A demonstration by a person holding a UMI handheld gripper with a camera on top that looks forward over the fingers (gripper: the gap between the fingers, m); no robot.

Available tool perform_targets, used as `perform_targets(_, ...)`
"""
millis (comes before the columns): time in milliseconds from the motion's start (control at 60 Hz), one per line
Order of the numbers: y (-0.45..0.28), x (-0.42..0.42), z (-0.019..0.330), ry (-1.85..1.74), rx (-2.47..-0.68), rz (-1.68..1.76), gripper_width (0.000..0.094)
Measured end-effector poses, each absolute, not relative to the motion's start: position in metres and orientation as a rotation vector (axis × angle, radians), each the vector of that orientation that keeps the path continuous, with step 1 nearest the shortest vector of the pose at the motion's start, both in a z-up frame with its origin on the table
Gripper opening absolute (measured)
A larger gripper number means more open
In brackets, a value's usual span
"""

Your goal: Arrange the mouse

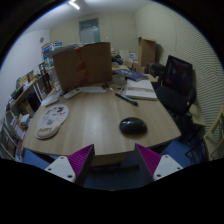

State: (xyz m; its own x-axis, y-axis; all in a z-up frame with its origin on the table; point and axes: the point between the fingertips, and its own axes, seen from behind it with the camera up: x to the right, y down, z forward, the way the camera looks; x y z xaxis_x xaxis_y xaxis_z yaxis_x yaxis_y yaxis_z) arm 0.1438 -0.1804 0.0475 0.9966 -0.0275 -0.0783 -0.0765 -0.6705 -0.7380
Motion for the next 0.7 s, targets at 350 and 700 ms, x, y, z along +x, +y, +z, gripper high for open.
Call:
perform_targets(350,-0.105,0.249,-0.020,-0.118,-2.287,0.059,0.0833)
perform_targets(700,-0.026,0.241,-0.015,-0.166,-2.181,0.110,0.0820)
